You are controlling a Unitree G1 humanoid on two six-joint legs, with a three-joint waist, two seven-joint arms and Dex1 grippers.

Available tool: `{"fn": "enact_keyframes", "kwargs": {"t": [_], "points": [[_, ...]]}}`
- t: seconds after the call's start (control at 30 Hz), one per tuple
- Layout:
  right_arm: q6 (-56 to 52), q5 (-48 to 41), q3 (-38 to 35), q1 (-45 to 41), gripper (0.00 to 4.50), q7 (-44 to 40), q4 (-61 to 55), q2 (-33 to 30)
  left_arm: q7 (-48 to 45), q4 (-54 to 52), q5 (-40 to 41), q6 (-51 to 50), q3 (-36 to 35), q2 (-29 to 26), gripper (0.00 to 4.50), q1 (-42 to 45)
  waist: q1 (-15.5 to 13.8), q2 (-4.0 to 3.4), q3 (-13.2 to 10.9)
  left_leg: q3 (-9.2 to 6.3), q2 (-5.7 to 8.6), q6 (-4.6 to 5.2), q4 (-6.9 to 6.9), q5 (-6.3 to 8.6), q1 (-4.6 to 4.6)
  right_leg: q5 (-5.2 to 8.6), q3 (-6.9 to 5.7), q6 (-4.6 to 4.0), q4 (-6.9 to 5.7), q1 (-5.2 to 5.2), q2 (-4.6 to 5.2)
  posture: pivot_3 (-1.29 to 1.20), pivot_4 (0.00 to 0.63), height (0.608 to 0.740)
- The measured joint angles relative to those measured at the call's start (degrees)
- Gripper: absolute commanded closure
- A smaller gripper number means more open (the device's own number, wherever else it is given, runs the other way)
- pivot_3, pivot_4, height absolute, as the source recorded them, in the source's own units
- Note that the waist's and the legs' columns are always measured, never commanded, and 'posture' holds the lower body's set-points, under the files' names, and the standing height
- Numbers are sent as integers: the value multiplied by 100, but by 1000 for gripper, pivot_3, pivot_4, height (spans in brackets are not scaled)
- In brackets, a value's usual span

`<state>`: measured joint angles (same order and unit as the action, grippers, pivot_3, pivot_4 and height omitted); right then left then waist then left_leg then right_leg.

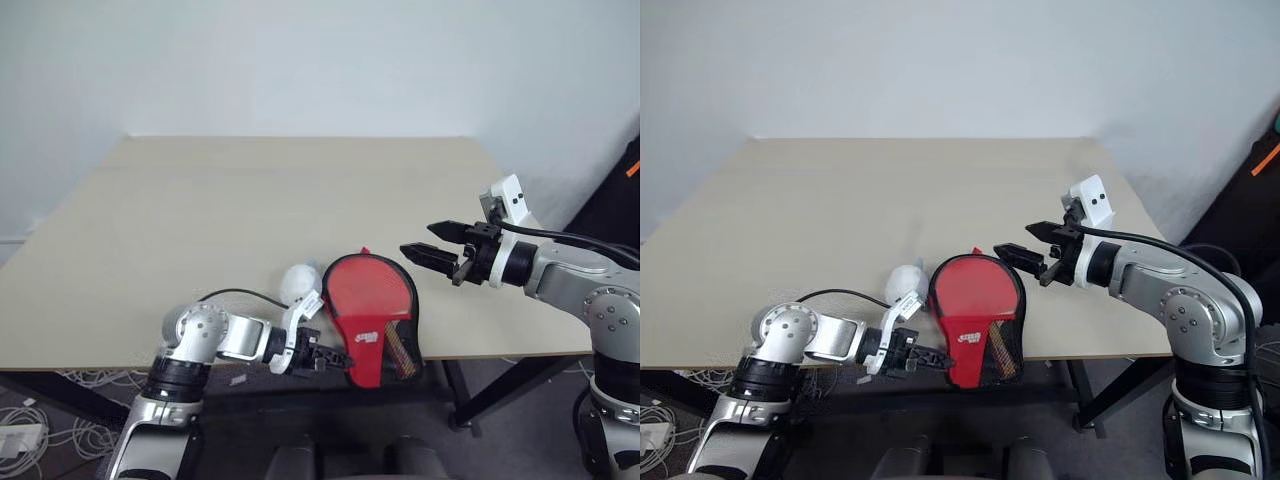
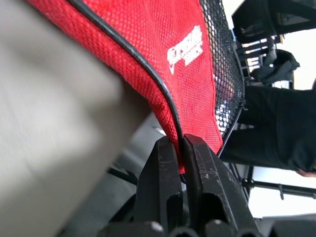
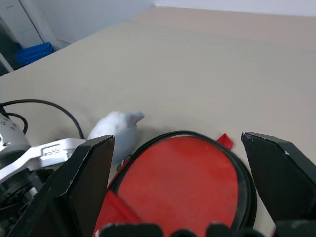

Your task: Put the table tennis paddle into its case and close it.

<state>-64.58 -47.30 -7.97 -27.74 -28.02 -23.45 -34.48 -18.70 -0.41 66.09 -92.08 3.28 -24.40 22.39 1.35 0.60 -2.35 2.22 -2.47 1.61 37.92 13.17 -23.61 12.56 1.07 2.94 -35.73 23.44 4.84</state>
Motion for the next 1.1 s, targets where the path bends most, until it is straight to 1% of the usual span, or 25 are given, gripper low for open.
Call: {"fn": "enact_keyframes", "kwargs": {"t": [0.3,0.43,0.57,0.77,0.87,0.97,1.07,1.1], "points": [[-30,-16,123,-34,0,0,2,151,1015,-112,1099,-4,3,106,4472,-182,-3,1,0,1,1,0,1,0,0,0,0,0,0,-1,0,0,0,740],[-30,-14,197,-91,0,0,9,171,1224,-130,1420,-4,49,57,4472,-182,-3,1,0,2,1,-1,1,0,0,0,0,0,0,0,-1,0,0,740],[-29,5,219,-92,0,0,24,176,1278,-158,1593,-3,104,-33,4472,-182,-3,0,0,2,2,-1,0,0,0,0,0,-1,0,0,-1,0,0,740],[-25,14,254,-93,0,10,30,219,1209,-424,1563,-3,258,-209,4472,-180,-3,0,0,3,1,-2,0,0,0,0,0,-1,0,1,0,0,0,740],[-22,17,259,-97,0,31,33,230,1086,-471,1527,-4,274,-288,3730,-180,-2,0,0,4,1,-2,0,0,0,0,0,-1,1,1,0,0,0,740],[-17,18,267,-102,0,39,36,265,946,-551,1463,-4,279,-313,2740,-172,-2,0,0,4,1,-2,0,0,0,0,0,-1,1,1,0,0,0,740],[-15,19,289,-103,0,41,36,325,764,-600,1345,-3,272,-511,1689,-105,-1,0,-1,4,1,-3,-2,1,0,0,0,-1,1,3,-1,0,0,740],[-15,19,295,-103,0,41,36,330,683,-611,1313,-3,268,-605,1409,-79,0,0,-1,5,1,-3,-2,1,0,0,0,-1,0,4,-1,0,0,740]]}}
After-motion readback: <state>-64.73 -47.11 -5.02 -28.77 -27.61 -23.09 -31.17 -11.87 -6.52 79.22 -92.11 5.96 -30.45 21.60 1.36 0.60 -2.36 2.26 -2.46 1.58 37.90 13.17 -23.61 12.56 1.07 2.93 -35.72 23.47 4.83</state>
